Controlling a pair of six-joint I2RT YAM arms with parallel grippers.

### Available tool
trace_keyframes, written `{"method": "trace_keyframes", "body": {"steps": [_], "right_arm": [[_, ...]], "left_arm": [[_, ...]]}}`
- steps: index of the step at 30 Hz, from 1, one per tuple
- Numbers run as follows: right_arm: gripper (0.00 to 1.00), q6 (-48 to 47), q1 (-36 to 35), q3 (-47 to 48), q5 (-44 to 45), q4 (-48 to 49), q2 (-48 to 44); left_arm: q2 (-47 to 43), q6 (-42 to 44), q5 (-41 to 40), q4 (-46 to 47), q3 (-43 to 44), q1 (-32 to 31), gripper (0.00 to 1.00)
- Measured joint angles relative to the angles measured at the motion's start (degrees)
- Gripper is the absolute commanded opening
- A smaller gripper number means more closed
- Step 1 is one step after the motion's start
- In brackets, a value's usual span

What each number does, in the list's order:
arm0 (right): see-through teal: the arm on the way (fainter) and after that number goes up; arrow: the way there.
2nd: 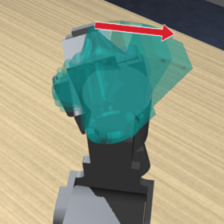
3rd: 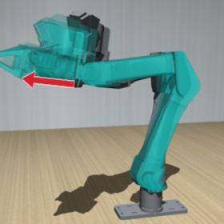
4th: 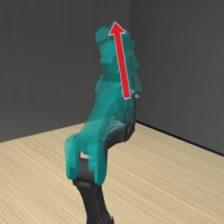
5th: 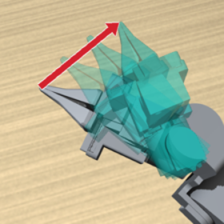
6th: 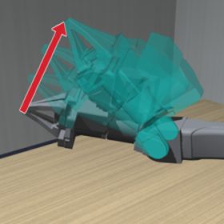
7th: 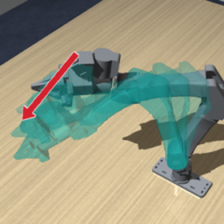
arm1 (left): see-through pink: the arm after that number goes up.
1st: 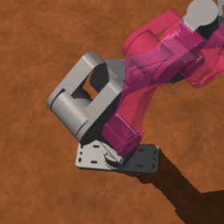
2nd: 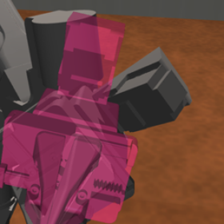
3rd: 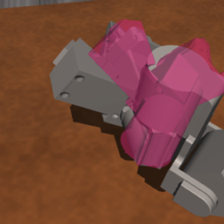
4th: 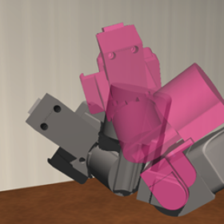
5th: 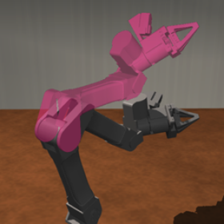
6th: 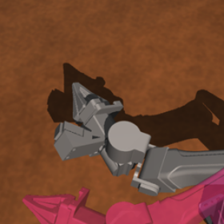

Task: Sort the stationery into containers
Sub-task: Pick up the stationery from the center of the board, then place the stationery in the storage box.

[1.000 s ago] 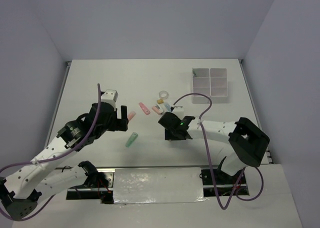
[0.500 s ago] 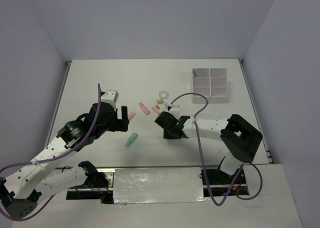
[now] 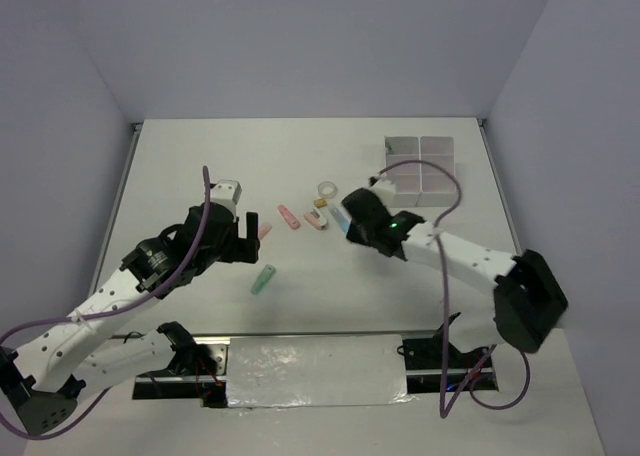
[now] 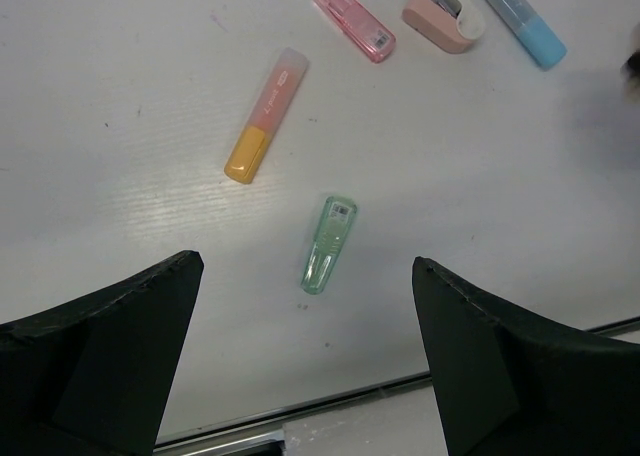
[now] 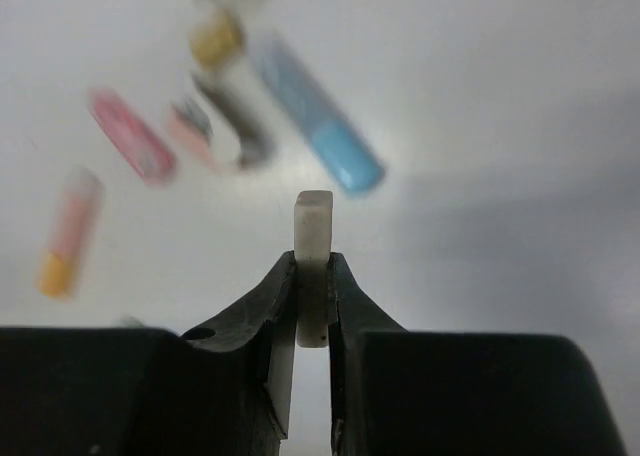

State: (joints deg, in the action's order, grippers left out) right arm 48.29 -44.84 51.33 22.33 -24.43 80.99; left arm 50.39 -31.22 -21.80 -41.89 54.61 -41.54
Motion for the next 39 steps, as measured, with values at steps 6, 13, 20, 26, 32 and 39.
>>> {"method": "trace_keyframes", "body": {"steps": [6, 13, 20, 26, 32, 39], "right_arm": [[0.02, 1.8, 20.9, 6.7, 1.8, 4.1, -7.9], [0.00, 7.4, 31.5, 23.0, 1.7, 2.0, 7.9], [0.02, 11.1, 36.0, 24.5, -1.6, 1.6, 13.7], [0.06, 15.5, 35.8, 23.9, -1.8, 2.6, 13.9], [0.11, 18.6, 35.8, 23.8, -1.8, 2.6, 15.3], [0.15, 20.1, 35.8, 22.8, -2.0, 3.0, 17.4]], "left_arm": [[0.2, 0.0, -0.6, 0.0, 0.0, 0.0, 0.99], [-1.9, 0.0, -0.8, 0.0, -0.1, 0.0, 0.99], [-2.4, 0.0, -0.8, 0.0, -0.3, 0.0, 0.99], [-2.4, 0.0, -0.7, 0.0, -0.3, 0.0, 0.99], [-2.4, 0.0, -0.6, 0.0, -0.3, 0.0, 0.99], [-2.4, 0.3, -0.2, 0.2, -0.3, 0.0, 0.99]]}}
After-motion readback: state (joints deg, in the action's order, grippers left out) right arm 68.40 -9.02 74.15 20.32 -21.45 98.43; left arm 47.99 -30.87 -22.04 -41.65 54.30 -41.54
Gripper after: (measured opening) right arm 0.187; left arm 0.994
